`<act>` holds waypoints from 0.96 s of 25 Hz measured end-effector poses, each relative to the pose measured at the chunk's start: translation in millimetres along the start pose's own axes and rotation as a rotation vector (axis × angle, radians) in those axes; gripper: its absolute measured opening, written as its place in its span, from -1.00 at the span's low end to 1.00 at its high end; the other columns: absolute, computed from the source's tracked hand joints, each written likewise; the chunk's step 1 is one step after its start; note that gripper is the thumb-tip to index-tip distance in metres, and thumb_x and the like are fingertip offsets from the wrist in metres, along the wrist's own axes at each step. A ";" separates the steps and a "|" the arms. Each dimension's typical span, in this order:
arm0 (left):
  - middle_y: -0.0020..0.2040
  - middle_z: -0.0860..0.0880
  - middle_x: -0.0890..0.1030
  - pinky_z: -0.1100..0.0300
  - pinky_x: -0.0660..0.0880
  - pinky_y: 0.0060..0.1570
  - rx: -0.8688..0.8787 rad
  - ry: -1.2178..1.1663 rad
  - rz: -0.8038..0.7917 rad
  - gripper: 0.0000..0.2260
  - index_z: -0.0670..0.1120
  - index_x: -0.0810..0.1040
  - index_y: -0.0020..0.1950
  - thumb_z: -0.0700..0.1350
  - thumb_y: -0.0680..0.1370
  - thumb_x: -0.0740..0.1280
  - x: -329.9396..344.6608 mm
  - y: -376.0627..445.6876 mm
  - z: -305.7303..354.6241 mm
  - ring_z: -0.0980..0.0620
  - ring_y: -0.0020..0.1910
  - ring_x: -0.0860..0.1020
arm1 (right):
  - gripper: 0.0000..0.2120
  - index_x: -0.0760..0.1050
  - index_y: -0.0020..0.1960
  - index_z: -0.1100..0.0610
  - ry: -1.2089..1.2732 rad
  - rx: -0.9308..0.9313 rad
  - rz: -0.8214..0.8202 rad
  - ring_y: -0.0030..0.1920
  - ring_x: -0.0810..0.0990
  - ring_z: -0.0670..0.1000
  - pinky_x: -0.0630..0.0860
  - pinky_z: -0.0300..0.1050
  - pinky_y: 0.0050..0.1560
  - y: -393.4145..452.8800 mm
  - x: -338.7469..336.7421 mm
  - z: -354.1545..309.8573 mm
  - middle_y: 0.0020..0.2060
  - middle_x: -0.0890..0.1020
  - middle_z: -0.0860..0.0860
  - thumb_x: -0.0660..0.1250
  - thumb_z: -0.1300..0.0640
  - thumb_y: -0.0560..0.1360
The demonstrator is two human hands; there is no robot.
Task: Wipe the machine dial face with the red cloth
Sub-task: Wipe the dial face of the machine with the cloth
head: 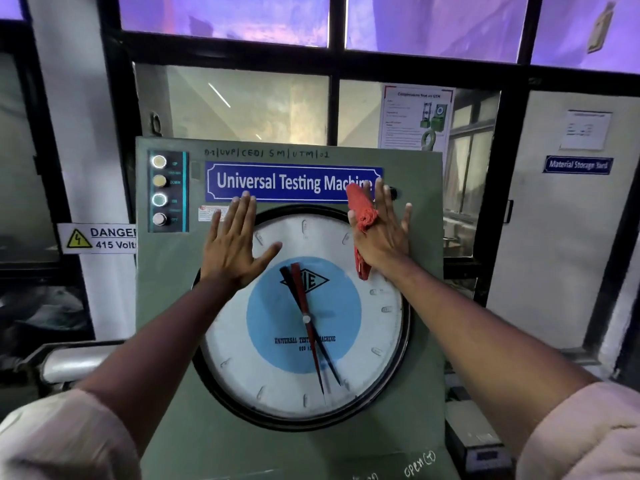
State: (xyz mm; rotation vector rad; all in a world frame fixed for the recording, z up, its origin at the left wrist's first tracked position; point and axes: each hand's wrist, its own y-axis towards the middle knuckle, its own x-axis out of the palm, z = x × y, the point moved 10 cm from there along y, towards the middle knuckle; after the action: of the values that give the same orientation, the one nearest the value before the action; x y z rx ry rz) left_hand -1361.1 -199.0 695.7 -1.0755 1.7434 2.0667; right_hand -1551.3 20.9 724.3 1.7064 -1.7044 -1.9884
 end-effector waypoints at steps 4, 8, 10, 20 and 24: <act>0.78 -0.01 -0.14 -0.08 -0.22 0.73 -0.054 0.029 0.000 -0.07 -0.06 -0.16 0.78 0.49 0.58 -0.09 -35.1 -24.2 -6.4 0.01 0.77 -0.13 | -0.34 -0.45 0.62 -0.15 0.007 -0.087 -0.048 0.72 -0.32 0.00 -0.38 0.31 0.65 -13.3 -12.2 -28.3 0.73 -0.31 -0.01 -0.10 -0.28 0.74; 0.78 -0.02 -0.15 -0.09 -0.19 0.73 -0.142 0.129 -0.022 -0.07 -0.06 -0.18 0.78 0.50 0.58 -0.11 -70.9 -67.6 -43.2 0.00 0.77 -0.14 | -0.33 -0.36 0.71 -0.11 0.066 -0.202 -0.087 0.72 -0.30 0.01 -0.33 0.35 0.66 -26.7 -6.2 -87.5 0.74 -0.28 0.00 -0.09 -0.26 0.75; 0.79 -0.03 -0.12 -0.08 -0.19 0.73 -0.199 0.189 -0.034 -0.05 -0.07 -0.14 0.78 0.51 0.57 -0.12 -92.4 -96.2 -74.9 -0.01 0.77 -0.11 | -0.33 -0.30 0.73 -0.12 0.108 -0.242 -0.104 0.73 -0.28 -0.02 -0.32 0.33 0.67 -36.0 2.7 -130.3 0.74 -0.25 -0.03 -0.08 -0.26 0.75; 0.79 -0.04 -0.04 -0.07 -0.14 0.73 -0.497 0.493 -0.029 -0.06 -0.10 -0.04 0.78 0.49 0.59 -0.02 -254.1 -303.1 -278.8 -0.02 0.77 -0.04 | -0.34 -0.22 0.73 -0.18 0.412 -0.602 -0.333 0.73 -0.22 -0.09 -0.30 0.31 0.68 -163.7 61.1 -467.0 0.74 -0.24 -0.11 -0.05 -0.30 0.73; 0.79 -0.04 -0.05 -0.10 -0.13 0.74 -0.618 0.572 -0.055 -0.08 -0.10 -0.07 0.78 0.48 0.62 -0.01 -315.0 -408.2 -363.3 -0.01 0.77 -0.07 | -0.34 -0.19 0.74 -0.20 0.493 -0.763 -0.419 0.72 -0.23 -0.09 -0.30 0.30 0.68 -253.2 66.8 -609.1 0.74 -0.24 -0.11 -0.04 -0.32 0.73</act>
State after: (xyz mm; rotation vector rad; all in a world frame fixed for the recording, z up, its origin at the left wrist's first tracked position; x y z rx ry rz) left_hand -756.2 -340.5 586.1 -2.0250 1.2327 2.4985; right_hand -1001.9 -334.2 616.8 2.0493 -0.3736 -1.7545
